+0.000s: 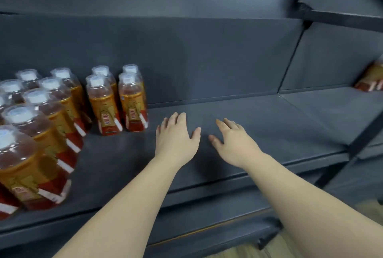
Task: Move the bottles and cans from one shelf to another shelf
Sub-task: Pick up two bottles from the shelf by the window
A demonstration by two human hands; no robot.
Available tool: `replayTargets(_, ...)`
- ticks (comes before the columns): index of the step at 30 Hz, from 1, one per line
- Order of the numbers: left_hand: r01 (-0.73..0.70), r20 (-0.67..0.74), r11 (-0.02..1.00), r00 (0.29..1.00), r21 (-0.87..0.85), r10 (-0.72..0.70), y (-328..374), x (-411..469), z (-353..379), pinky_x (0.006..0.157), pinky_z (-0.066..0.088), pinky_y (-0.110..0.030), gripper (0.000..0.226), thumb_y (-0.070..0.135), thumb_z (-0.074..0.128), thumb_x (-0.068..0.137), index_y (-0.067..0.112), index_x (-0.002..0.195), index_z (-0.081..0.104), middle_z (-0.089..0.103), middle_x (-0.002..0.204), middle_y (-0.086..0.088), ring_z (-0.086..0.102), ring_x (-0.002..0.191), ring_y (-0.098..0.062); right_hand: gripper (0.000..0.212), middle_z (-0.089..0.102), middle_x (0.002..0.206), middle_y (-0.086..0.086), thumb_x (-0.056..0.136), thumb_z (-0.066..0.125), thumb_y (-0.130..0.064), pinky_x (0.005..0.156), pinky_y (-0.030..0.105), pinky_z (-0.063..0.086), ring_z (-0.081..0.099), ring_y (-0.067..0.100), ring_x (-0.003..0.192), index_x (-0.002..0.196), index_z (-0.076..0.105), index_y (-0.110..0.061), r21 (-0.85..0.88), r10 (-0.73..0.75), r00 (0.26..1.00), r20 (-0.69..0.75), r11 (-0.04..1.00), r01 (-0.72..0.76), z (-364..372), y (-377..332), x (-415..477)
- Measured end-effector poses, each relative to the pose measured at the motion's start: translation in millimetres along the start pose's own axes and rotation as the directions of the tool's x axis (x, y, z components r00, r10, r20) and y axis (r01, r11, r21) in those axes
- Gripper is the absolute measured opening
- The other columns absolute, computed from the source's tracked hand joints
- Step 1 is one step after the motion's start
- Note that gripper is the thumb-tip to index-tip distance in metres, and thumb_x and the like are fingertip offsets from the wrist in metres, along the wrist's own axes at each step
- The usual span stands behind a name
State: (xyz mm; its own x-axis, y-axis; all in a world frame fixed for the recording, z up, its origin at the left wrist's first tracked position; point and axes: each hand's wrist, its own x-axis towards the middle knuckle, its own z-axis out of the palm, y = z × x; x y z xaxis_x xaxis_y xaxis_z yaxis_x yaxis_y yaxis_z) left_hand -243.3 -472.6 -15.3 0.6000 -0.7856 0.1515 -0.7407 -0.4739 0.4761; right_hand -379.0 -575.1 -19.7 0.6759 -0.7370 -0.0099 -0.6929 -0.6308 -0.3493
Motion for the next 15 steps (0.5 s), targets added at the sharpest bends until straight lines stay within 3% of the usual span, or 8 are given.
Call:
replayTargets(8,-0.191,0.101,0.982,0.977,0.001,0.190,122.2,-34.4,63.8,0.123,0.014,-0.045,0.068,0.053,0.040,0.101,0.016,0.156,0.023,0.020,0.165,-0.006,0.014,0.151,-0.030,0.064,0.019,0.165,0.008,0.104,0.034,-0.051,0.121,0.039,0.014,0.011,0.028,0.152,0.158,0.019,-0.019,-0.015,0.137,0.987,-0.080,0.990,-0.138,-46.2,110.8,-83.6)
replayTargets(15,-0.415,0.171,0.910,0.896,-0.006,0.410,235.5,-77.0,120.4,0.122,0.017,-0.048,0.065,0.053,0.041,0.100,0.015,0.152,0.031,0.028,0.161,-0.006,0.021,0.149,-0.030,0.062,0.025,0.162,0.011,0.106,0.035,-0.047,0.119,0.036,0.014,0.016,0.028,0.150,0.158,0.021,-0.016,0.040,0.304,0.939,-0.160,0.953,-0.301,-84.6,202.3,-167.4)
